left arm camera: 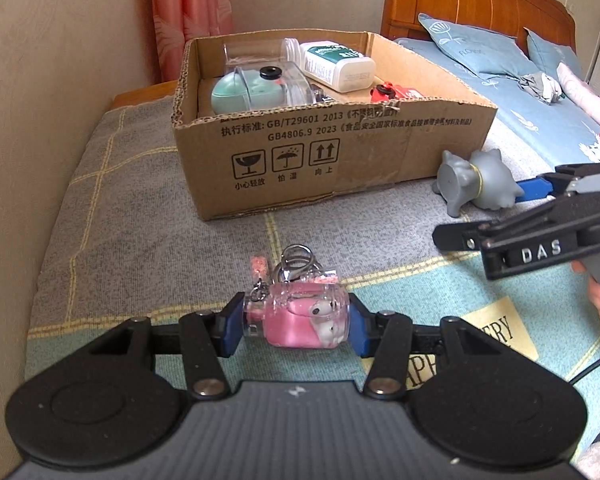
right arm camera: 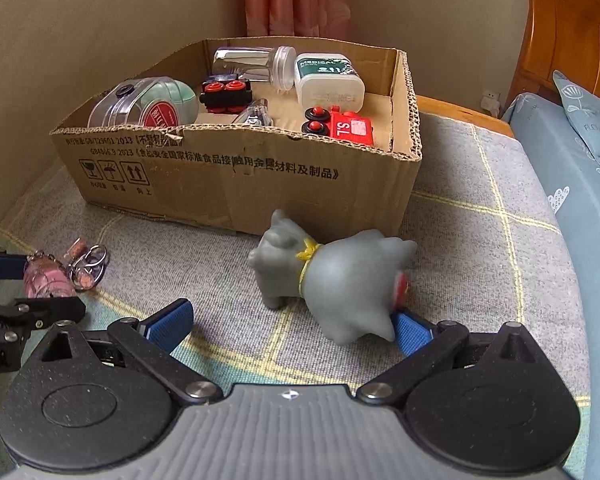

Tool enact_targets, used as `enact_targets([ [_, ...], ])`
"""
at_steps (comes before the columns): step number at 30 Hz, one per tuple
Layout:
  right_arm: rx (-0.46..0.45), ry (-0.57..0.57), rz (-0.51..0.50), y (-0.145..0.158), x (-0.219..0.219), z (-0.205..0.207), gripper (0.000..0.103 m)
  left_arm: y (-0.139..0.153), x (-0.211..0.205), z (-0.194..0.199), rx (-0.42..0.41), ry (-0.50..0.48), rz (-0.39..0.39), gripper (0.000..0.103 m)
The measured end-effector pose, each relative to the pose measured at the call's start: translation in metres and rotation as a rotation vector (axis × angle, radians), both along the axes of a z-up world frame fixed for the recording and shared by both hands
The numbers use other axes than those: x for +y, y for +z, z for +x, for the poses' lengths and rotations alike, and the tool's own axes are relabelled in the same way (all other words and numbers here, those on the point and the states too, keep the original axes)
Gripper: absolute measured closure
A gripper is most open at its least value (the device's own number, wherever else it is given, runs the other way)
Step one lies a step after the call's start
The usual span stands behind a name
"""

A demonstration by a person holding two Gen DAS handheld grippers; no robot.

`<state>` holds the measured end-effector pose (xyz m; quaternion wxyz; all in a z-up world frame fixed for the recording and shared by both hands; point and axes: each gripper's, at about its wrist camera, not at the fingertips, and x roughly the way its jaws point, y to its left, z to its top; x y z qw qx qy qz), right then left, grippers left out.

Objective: Organize rigid objects
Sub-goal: 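Grasp the grey cat figure with the right tool while left tool holds the keychain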

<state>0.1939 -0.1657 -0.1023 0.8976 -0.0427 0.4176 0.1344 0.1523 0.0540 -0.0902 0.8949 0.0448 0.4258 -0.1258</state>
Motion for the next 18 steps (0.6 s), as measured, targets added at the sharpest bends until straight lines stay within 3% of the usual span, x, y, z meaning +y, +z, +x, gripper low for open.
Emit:
enact_targets([
  [8,-0.029,-0.116,-0.021,0.000,-0.005,0.007,0.000,0.000,-0.003,-0.003,0.003,-0.015,-0.003,0.053],
  [14,-0.042,-0.125,0.013,0.003,-0.012,0.007,0.001,0.002,-0.004,-0.004,-0.013,-0.048,0.022,0.052],
  [18,-0.031,-0.118,0.013,0.001,-0.011,0.008,0.014,0.004,-0.006,-0.006,-0.025,-0.080,0.051,0.051],
])
